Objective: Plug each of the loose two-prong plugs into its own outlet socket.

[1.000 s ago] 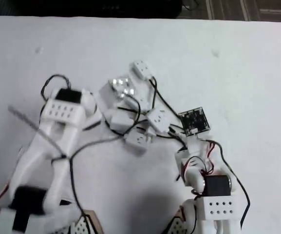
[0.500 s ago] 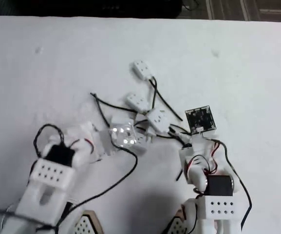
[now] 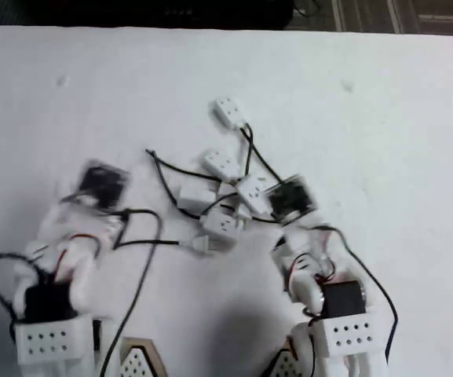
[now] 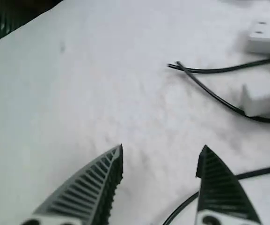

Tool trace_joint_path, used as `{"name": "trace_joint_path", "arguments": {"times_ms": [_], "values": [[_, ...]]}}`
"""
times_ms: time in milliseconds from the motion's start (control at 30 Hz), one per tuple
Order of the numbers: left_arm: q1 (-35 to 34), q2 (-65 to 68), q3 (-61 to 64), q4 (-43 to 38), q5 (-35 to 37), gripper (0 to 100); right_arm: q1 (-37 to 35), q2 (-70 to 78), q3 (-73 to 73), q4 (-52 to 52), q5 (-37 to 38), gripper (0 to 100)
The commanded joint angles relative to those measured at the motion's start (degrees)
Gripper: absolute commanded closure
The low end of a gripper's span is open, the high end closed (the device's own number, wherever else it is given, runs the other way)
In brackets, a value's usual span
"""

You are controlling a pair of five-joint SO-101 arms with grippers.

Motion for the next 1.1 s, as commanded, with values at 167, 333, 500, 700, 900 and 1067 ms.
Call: {"name": "trace_joint_path", "arguments": {"times_ms": [167,333,500,700,900,1067], "values": [[-14.9,-12.3,11.6,-0.2,8.1,74,-16.2,2.2,-18.5,12.8,8.4,90.5],[-15.0,-17.9,15.4,0.4,8.8,74,-23.7,16.1,-27.4,15.6,8.8,90.2],[-15.1,-22.5,16.0,4.1,8.8,74,-29.1,35.4,-35.7,15.3,11.9,90.0],[-17.6,-25.5,16.1,7.0,8.8,74,-30.8,54.3,-44.4,12.5,16.9,90.2],[-18.5,-25.7,17.3,6.2,8.8,74,-30.9,69.3,-51.3,9.2,18.9,90.3],[-18.6,-25.7,17.2,6.2,8.8,74,-31.5,77.6,-57.3,9.2,18.8,90.3]]}}
